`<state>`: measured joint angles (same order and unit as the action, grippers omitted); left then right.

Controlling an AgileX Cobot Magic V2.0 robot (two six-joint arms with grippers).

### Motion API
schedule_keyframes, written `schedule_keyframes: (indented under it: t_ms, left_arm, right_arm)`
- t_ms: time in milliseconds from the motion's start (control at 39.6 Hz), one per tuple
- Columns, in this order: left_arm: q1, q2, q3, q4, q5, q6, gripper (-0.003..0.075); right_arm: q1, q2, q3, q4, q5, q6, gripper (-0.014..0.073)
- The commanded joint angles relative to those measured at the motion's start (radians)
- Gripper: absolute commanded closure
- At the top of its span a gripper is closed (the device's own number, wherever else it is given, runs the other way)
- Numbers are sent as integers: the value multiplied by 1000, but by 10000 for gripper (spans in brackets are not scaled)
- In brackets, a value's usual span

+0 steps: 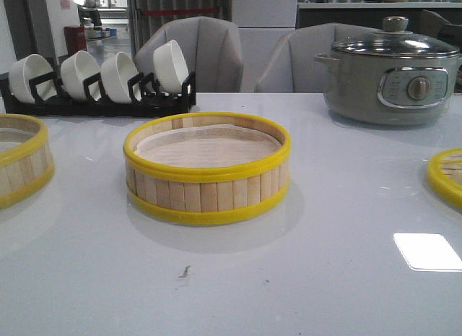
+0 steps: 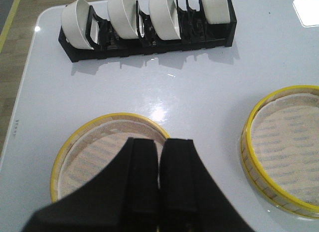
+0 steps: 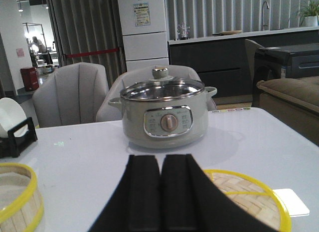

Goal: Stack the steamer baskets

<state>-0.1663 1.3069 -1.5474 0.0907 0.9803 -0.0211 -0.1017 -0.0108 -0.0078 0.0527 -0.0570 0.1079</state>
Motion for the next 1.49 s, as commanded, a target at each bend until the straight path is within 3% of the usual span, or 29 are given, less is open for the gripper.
schedule_keyframes:
  t_ms: [0,101,354,657,1137,1288,1364,1465]
  left_arm:
    - [-1,-24,-37,3,-68,2,637]
    - [-1,-24,-37,7,-73,2,637]
    - [-1,-24,-37,21,-64,2,637]
    - [-1,-24,-37,21,-44,2,637]
    - [-1,-24,-37,21,-46,2,637]
    - [-1,-24,-37,-44,-38,21,637]
    - [-1,-24,-37,-55,-38,28,637]
    - [-1,-24,-37,-61,-50,32,631]
  right_arm:
    - [-1,1,-138,-34,20,14,546]
    - [-1,91,-281,-87,176,12,546]
    - [-1,518,-635,-121,287,12,546]
    - [-1,928,-1057,-109,565,12,546]
    - [-1,1035,-1104,-97,498,12,546]
    - [-1,1035,-1104,-98,499,12,536]
    - [-1,1035,-1104,-98,498,12,467]
    - [-1,1035,-1104,-98,500,12,269]
